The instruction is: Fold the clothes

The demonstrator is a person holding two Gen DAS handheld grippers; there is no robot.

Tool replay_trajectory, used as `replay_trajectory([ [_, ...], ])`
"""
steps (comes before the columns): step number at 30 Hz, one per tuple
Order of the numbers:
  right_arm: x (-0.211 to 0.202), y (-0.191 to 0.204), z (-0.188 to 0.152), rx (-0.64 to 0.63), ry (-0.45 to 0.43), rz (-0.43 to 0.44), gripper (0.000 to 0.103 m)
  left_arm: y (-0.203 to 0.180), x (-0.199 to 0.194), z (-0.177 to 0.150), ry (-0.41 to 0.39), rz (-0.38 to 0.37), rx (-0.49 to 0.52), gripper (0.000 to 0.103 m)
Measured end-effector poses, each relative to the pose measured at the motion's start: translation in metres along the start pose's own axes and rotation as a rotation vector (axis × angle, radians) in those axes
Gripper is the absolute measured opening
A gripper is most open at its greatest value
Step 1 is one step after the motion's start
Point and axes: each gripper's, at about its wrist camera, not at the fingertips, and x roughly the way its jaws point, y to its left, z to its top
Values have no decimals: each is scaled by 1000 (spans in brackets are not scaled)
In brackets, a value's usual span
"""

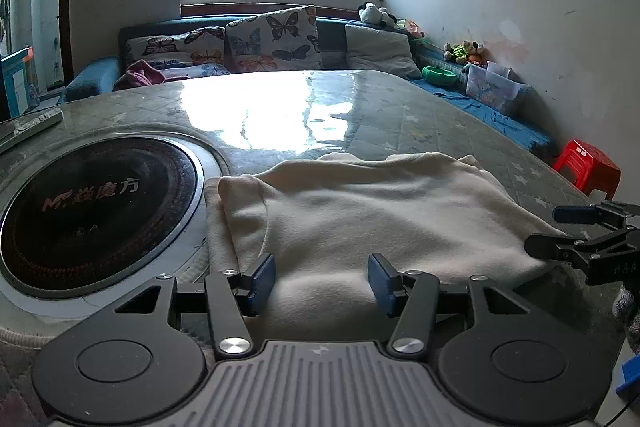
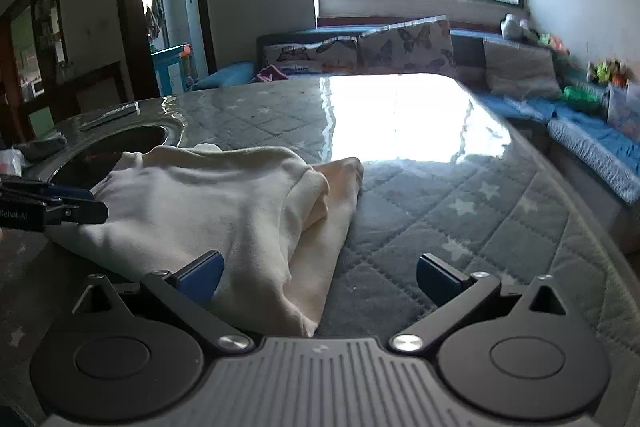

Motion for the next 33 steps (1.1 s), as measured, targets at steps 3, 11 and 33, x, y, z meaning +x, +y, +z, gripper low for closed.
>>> replay_trajectory([
  [3,1,-7,-2,50,3,29,103,0,-1,0,-3,-3,-6,58],
  [11,2,-7,-1,44,9,43,103,4,-7,0,-7,-8,-24,62],
  [33,18,23,10,-194,-44,-248,103,9,-5,-1,19,38,-20,69],
])
